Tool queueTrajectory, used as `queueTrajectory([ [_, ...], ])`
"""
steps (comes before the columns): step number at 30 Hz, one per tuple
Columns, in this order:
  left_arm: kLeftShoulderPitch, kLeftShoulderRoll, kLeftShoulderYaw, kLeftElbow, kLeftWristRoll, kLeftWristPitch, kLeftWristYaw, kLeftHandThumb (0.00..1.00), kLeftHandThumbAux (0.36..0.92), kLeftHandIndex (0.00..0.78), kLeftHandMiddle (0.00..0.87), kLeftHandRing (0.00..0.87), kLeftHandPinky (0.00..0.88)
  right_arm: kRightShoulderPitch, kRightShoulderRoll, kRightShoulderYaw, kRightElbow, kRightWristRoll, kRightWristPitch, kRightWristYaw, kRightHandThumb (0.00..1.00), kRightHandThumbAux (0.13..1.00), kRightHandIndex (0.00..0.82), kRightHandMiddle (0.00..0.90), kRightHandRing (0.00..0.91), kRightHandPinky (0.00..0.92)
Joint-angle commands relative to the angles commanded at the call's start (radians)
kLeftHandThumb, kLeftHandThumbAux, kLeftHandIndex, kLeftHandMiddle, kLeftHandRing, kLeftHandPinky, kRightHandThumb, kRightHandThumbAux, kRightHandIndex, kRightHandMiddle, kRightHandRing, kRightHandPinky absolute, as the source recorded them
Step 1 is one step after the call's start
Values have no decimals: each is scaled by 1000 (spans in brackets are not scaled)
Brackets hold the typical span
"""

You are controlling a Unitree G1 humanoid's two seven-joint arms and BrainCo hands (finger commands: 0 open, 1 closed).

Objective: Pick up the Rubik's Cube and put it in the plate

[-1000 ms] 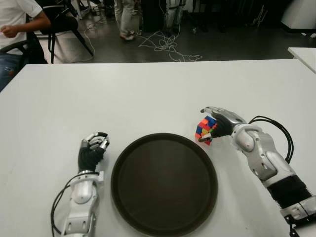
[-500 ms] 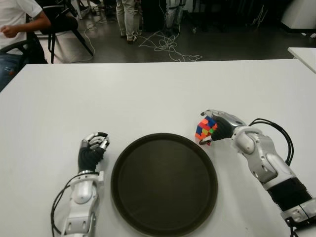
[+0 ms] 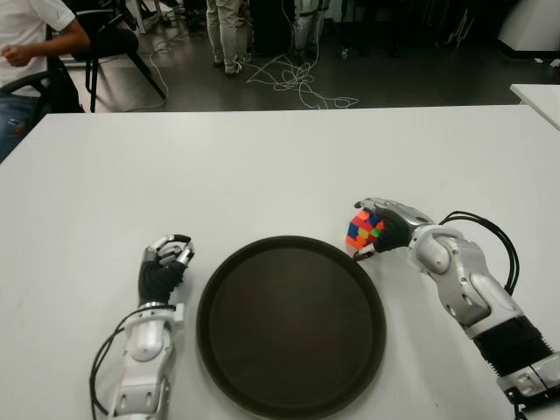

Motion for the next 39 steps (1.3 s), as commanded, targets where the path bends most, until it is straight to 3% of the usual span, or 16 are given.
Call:
queueTrajectory([
  [39,4,-13,5,-10,-5,-5,9,709,703,442,785,797,778,13,2,-1,-8,8,-4,-19,0,722,0,0,0,0],
])
